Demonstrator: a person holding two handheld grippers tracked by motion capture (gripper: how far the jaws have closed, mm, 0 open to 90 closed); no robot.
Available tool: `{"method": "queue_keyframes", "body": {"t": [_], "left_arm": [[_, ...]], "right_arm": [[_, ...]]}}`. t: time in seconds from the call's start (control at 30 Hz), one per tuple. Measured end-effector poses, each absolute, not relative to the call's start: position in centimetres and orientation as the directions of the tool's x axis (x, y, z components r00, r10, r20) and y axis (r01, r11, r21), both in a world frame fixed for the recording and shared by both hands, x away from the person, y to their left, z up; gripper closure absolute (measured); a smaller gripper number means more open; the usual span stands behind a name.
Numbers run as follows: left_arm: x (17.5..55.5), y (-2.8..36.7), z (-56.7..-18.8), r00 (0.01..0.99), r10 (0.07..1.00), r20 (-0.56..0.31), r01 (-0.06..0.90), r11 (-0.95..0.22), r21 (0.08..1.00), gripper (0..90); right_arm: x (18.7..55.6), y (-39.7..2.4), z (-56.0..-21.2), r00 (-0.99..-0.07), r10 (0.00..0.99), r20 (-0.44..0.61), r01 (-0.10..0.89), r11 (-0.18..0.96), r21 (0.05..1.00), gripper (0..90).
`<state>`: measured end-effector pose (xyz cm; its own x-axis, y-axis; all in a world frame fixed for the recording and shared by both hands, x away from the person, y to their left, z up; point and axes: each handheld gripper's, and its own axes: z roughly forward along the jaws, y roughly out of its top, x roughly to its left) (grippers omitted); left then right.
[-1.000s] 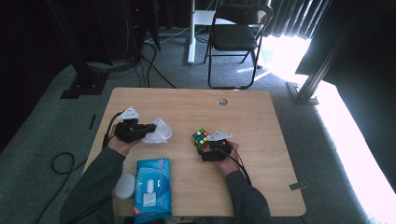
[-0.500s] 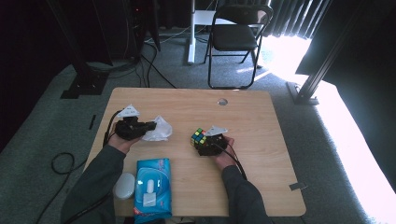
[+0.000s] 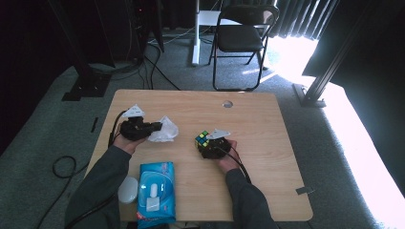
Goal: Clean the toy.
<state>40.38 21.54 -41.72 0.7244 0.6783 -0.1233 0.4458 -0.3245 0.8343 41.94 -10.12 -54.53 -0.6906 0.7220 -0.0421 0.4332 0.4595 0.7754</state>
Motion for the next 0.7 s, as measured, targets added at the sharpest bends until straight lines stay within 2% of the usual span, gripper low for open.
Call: {"method": "queue_keyframes", "body": {"t": [0.17, 0.7], "left_arm": [[40.6, 21.2, -41.9, 0.728, 0.674, -0.126, 0.45, -0.33, 0.83, 87.5], [41.1, 19.9, -41.8, 0.743, 0.662, -0.099, 0.438, -0.37, 0.819, 87.5]], "right_arm": [[41.7, -9.8, -54.4, -0.695, 0.715, -0.071, 0.413, 0.479, 0.775, 33.7], [41.2, -9.4, -53.4, -0.709, 0.701, -0.074, 0.388, 0.475, 0.79, 33.8]]}}
